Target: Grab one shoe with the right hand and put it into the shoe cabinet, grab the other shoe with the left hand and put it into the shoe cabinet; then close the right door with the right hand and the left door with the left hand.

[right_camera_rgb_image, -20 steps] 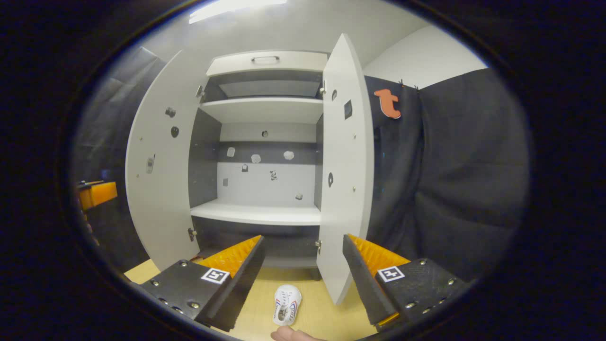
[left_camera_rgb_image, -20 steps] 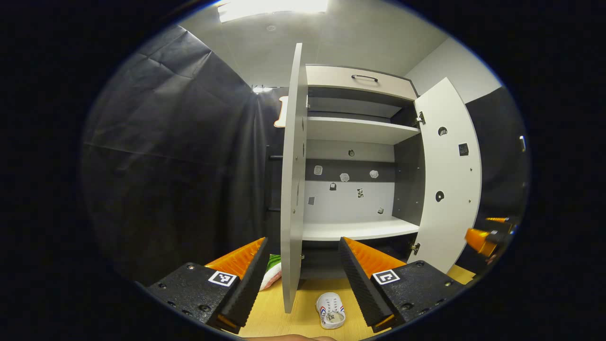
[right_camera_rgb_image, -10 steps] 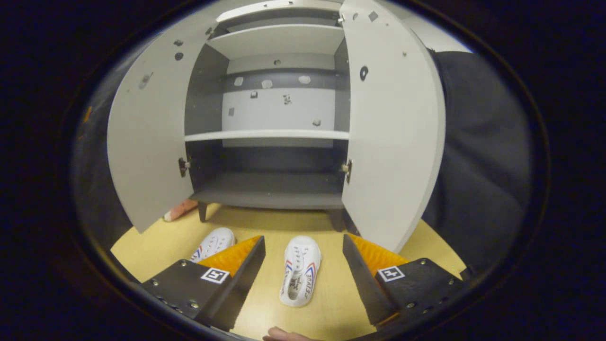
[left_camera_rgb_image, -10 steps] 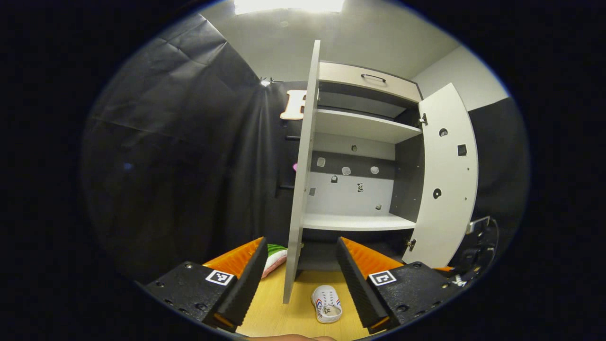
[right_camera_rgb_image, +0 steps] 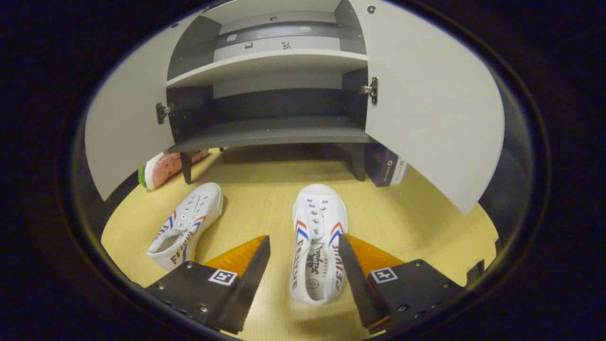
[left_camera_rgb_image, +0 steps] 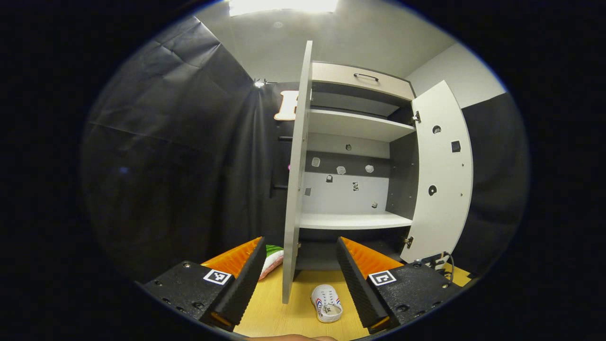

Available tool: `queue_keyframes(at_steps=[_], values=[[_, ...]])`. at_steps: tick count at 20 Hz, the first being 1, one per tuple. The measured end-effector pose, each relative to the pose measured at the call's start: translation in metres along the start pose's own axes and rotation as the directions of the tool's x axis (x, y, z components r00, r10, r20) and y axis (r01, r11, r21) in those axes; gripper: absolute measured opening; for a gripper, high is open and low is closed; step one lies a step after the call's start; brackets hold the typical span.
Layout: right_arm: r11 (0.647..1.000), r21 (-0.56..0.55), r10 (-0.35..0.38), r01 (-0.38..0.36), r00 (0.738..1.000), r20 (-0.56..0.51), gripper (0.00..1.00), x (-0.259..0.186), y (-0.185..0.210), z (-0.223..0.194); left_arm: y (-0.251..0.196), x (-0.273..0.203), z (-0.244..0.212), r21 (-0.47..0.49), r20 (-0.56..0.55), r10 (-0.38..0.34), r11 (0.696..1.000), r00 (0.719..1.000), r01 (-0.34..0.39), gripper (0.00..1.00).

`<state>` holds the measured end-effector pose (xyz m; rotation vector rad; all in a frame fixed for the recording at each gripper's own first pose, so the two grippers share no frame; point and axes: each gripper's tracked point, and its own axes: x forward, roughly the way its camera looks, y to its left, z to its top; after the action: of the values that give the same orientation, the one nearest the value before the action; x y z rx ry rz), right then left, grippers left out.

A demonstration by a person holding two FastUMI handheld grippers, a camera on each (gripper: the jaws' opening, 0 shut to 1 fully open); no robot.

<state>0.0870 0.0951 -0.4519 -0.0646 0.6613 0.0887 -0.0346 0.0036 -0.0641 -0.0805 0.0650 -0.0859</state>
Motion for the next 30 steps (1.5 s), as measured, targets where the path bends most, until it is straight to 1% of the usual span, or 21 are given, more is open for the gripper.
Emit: queue_keyframes(at_steps=[1, 2, 3, 4, 5, 6, 7, 9, 11, 12, 14, 15, 16, 18, 20, 21, 22, 23, 24, 26, 30], values=[[1.000, 0.001, -0.022, 0.022, 1.000, -0.017, 0.82, 0.011, 0.000, -0.009, -0.003, 0.000, -0.002, 0.009, -0.007, -0.007, 1.000, 1.000, 0.007, 0.90], [1.000, 0.002, -0.018, 0.018, 1.000, -0.018, 0.61, 0.020, 0.004, -0.010, -0.006, 0.002, -0.005, 0.019, -0.014, -0.012, 1.000, 1.000, 0.012, 0.90], [0.999, 0.003, -0.034, 0.034, 0.999, -0.018, 0.55, 0.028, 0.004, -0.013, -0.008, 0.002, -0.007, 0.027, -0.019, -0.015, 1.000, 1.000, 0.015, 0.90], [0.998, 0.011, -0.066, 0.066, 0.998, -0.023, 0.50, 0.034, -0.002, -0.018, -0.010, 0.001, -0.009, 0.034, -0.020, -0.020, 0.999, 1.000, 0.021, 0.90], [0.997, 0.043, -0.067, 0.068, 0.998, -0.011, 0.42, 0.033, -0.001, -0.015, -0.012, 0.001, -0.010, 0.040, -0.020, -0.025, 0.999, 0.999, 0.026, 0.90], [0.995, 0.082, -0.063, 0.062, 0.998, 0.008, 0.32, 0.038, 0.002, -0.011, -0.012, 0.001, -0.012, 0.045, -0.019, -0.029, 0.999, 0.999, 0.030, 0.90], [0.991, 0.124, -0.062, 0.059, 0.998, 0.017, 0.33, 0.036, 0.000, -0.014, -0.013, 0.001, -0.011, 0.049, -0.015, -0.033, 0.998, 0.999, 0.033, 0.90], [0.980, 0.195, -0.059, 0.042, 0.995, 0.081, 0.33, 0.036, 0.000, -0.008, -0.013, 0.002, -0.014, 0.044, -0.016, -0.032, 0.998, 0.999, 0.033, 0.90], [0.980, 0.199, -0.026, 0.000, 0.992, 0.126, 0.33, 0.039, 0.002, 0.000, -0.012, 0.004, -0.020, 0.042, -0.028, -0.028, 0.999, 0.999, 0.029, 0.90], [0.976, 0.216, -0.009, -0.018, 0.992, 0.126, 0.20, 0.037, -0.003, -0.003, -0.012, 0.006, -0.024, 0.045, -0.035, -0.026, 0.999, 0.999, 0.028, 0.90], [0.971, 0.235, 0.023, -0.052, 0.992, 0.123, 0.18, 0.041, 0.001, -0.003, -0.012, 0.009, -0.029, 0.047, -0.054, -0.024, 0.999, 0.998, 0.026, 0.90], [0.963, 0.263, 0.027, -0.055, 0.994, 0.109, 0.18, 0.040, 0.002, -0.008, -0.011, 0.009, -0.031, 0.043, -0.061, -0.023, 0.999, 0.998, 0.025, 0.90], [0.964, 0.260, 0.026, -0.056, 0.993, 0.116, 0.02, 0.044, -0.001, -0.003, -0.011, 0.010, -0.032, 0.042, -0.066, -0.024, 0.999, 0.998, 0.026, 0.90], [0.956, 0.274, 0.074, -0.107, 0.989, 0.130, 0.01, 0.033, 0.002, -0.003, -0.009, 0.010, -0.035, 0.044, -0.068, -0.023, 0.999, 0.997, 0.026, 0.90], [0.950, 0.275, 0.102, -0.146, 0.980, 0.170, 0.00, 0.019, 0.006, -0.003, -0.010, 0.010, -0.036, 0.057, -0.059, -0.030, 0.998, 0.998, 0.033, 0.90], [0.955, 0.254, 0.101, -0.150, 0.975, 0.197, 0.05, 0.009, 0.008, -0.003, -0.011, 0.011, -0.035, 0.065, -0.052, -0.033, 0.997, 0.998, 0.037, 0.90], [0.963, 0.228, 0.092, -0.145, 0.969, 0.229, 0.01, -0.001, 0.008, 0.001, -0.013, 0.012, -0.036, 0.070, -0.048, -0.036, 0.997, 0.998, 0.039, 0.90], [0.971, 0.197, 0.081, -0.134, 0.964, 0.254, 0.01, -0.009, 0.008, 0.005, -0.016, 0.012, -0.036, 0.071, -0.046, -0.042, 0.996, 0.998, 0.045, 0.90], [0.976, 0.174, 0.080, -0.132, 0.956, 0.281, 0.00, -0.021, 0.008, 0.010, -0.020, 0.011, -0.039, 0.071, -0.051, -0.052, 0.996, 0.997, 0.055, 0.90], [0.969, 0.176, 0.114, -0.175, 0.944, 0.311, 0.00, -0.043, 0.017, 0.021, -0.026, 0.012, -0.045, 0.072, -0.064, -0.071, 0.995, 0.995, 0.075, 0.90], [0.961, 0.153, 0.158, -0.231, 0.911, 0.380, 0.00, -0.091, 0.023, 0.064, -0.031, 0.016, -0.053, 0.076, -0.072, -0.084, 0.993, 0.994, 0.089, 0.90]])
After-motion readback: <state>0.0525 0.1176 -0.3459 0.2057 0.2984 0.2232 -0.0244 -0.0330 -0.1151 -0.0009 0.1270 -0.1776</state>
